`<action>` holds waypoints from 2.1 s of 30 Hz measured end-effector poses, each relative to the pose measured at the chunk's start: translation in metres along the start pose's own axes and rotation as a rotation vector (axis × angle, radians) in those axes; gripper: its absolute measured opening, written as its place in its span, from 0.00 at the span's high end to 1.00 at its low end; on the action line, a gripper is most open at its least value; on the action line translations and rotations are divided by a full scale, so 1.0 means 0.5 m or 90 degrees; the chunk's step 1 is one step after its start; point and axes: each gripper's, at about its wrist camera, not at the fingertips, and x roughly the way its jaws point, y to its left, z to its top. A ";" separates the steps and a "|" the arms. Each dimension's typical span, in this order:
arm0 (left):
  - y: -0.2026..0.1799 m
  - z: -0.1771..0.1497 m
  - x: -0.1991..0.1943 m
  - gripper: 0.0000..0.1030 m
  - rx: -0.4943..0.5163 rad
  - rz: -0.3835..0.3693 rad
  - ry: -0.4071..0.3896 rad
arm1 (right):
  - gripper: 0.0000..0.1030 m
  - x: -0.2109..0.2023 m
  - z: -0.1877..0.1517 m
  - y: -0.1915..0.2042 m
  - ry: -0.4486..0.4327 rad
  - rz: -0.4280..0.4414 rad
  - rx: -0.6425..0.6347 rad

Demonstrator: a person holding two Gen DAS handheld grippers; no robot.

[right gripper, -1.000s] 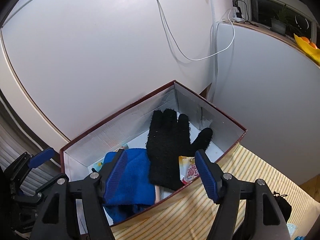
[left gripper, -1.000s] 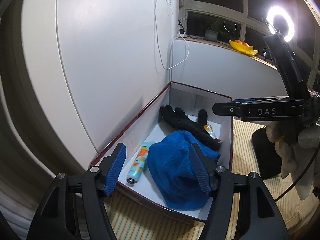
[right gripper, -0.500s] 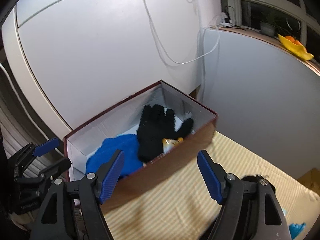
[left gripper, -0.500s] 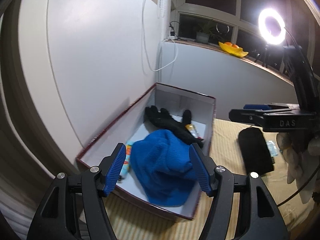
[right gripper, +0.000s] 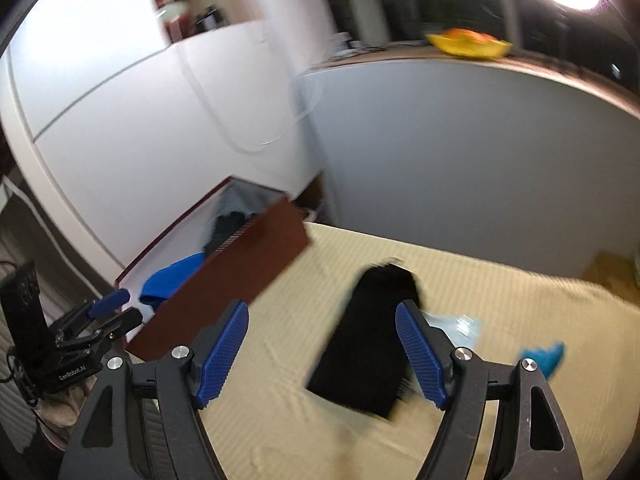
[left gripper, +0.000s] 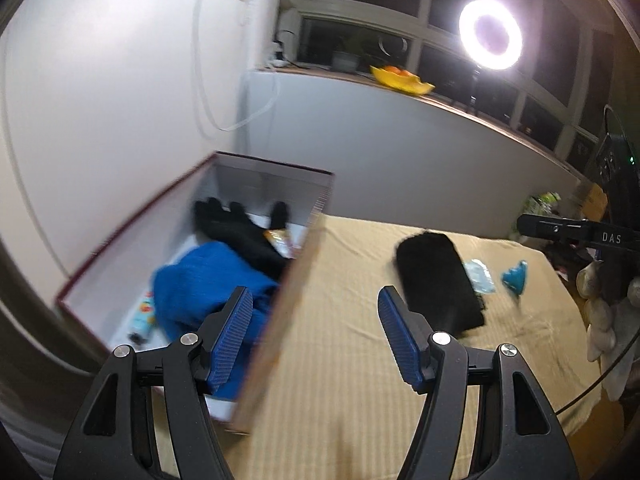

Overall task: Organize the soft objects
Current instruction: 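Move both grippers back over the black velvet pouch, then close the right gripper on the black velvet pouch and lift it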

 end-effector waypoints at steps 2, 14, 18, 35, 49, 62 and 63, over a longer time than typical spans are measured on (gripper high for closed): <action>-0.023 -0.004 0.016 0.37 0.005 -0.018 0.013 | 0.29 -0.020 -0.021 -0.044 -0.004 -0.006 0.034; -0.140 -0.032 0.119 0.36 0.043 -0.100 0.099 | 0.29 -0.046 -0.112 -0.168 0.020 0.013 0.135; -0.153 -0.038 0.140 0.36 0.040 -0.115 0.118 | 0.29 -0.034 -0.125 -0.178 0.031 0.024 0.148; -0.181 -0.050 0.271 0.33 0.024 -0.196 0.229 | 0.33 0.096 -0.134 -0.164 0.119 0.075 0.178; -0.195 -0.055 0.317 0.33 0.024 -0.196 0.246 | 0.68 0.195 -0.137 -0.171 0.177 0.077 0.209; -0.226 -0.054 0.336 0.35 0.063 -0.225 0.219 | 0.75 0.197 -0.151 -0.181 0.180 0.096 0.218; -0.227 -0.054 0.336 0.37 0.064 -0.221 0.215 | 0.76 0.199 -0.150 -0.180 0.179 0.097 0.218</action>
